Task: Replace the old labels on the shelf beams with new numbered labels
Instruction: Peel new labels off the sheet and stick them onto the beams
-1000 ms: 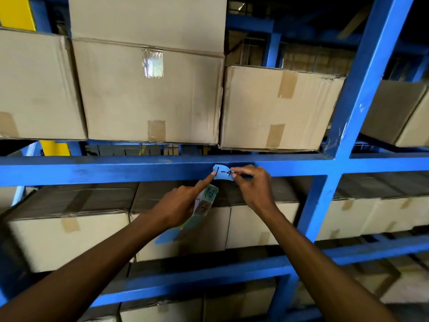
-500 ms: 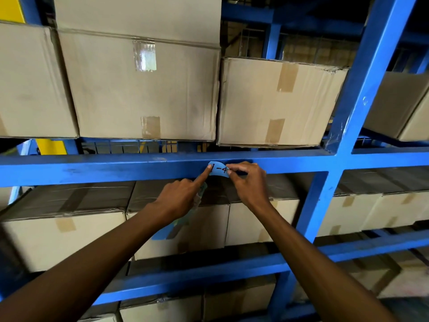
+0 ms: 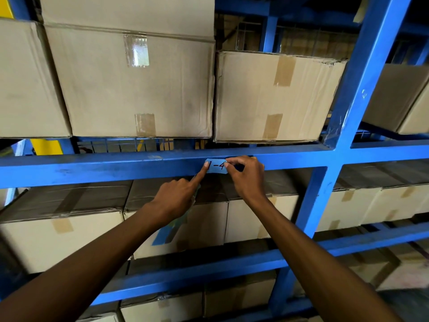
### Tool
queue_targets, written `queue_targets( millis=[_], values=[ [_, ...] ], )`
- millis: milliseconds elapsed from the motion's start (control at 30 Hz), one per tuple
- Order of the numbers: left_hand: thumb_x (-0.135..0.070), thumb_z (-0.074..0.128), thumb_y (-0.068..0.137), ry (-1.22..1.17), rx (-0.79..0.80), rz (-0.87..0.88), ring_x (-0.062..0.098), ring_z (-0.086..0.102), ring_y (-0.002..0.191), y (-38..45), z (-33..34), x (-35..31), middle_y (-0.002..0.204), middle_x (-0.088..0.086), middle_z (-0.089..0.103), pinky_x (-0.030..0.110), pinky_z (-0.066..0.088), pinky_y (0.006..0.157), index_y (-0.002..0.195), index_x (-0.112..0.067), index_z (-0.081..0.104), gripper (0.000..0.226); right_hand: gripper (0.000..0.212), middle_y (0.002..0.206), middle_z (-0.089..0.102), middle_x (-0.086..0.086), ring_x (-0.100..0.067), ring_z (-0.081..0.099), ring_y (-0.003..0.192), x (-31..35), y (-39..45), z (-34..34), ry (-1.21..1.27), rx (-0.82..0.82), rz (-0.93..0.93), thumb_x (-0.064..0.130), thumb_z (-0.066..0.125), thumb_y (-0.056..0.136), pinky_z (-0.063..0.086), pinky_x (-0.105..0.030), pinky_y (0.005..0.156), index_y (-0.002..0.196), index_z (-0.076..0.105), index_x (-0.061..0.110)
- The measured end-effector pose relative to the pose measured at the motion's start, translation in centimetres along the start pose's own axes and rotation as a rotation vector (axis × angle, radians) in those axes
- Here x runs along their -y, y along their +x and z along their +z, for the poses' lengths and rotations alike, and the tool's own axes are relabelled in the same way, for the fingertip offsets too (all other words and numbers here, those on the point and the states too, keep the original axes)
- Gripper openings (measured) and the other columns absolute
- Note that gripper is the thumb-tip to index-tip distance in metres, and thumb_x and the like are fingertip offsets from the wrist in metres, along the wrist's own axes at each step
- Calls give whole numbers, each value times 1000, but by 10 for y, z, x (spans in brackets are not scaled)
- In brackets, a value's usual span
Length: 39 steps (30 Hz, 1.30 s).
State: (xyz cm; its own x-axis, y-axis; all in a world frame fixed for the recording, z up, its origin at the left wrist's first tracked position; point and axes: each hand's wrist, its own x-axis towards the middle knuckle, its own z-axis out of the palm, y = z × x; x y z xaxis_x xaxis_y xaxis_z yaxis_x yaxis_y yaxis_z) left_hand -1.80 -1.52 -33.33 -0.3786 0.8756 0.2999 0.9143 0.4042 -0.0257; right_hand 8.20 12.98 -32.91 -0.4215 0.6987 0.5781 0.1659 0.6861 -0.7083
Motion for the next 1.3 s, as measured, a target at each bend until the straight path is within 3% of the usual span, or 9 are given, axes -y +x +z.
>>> queue_targets(
  millis=[500,667,800,1033,1100,1200,1300],
  values=[
    [-20,50,94,14,17,6,22,63,83,1,-2,1,112,14,63,30,50,67,142,-30,-26,90,19,91,73,-4,-21,61,95,4,4,4,-31,-51,55,28,71,79,53,-48,84,90,73,12],
    [-19,49,94,26,-10,17,16,52,73,-1,-5,0,109,13,62,28,43,62,143,-29,-24,88,15,89,73,-4,-20,63,91,-1,7,-5,-4,-57,97,26,70,79,52,-49,86,86,73,13],
    [-18,49,94,56,-24,28,18,58,73,0,1,7,103,11,63,32,51,64,139,-33,-29,92,15,91,73,-6,-20,63,92,-7,7,-12,-13,-89,86,24,67,82,50,-51,90,89,72,11],
    [-22,47,96,160,6,78,16,55,71,1,7,11,101,10,61,28,47,62,142,-38,-23,86,30,94,72,-4,-18,56,98,-17,-9,1,-220,139,-137,41,60,85,43,-40,89,94,70,15],
    [-21,47,96,203,13,64,17,53,69,1,6,12,99,10,61,29,47,63,142,-37,-24,87,36,87,72,-5,-18,59,91,-18,-10,4,-231,131,-131,47,57,85,47,-38,83,89,71,13],
    [-19,48,96,245,11,46,16,52,66,2,6,13,94,9,62,28,45,61,142,-37,-26,89,49,63,66,-6,-14,59,60,-25,-7,3,-139,91,-11,57,57,80,51,-35,61,67,65,11],
    [-19,49,95,252,4,41,16,52,63,3,8,16,82,6,55,28,46,60,139,-39,-28,91,69,55,61,-7,-14,56,49,-30,-6,1,-97,80,158,79,52,64,49,-33,51,59,59,11]
  ],
)
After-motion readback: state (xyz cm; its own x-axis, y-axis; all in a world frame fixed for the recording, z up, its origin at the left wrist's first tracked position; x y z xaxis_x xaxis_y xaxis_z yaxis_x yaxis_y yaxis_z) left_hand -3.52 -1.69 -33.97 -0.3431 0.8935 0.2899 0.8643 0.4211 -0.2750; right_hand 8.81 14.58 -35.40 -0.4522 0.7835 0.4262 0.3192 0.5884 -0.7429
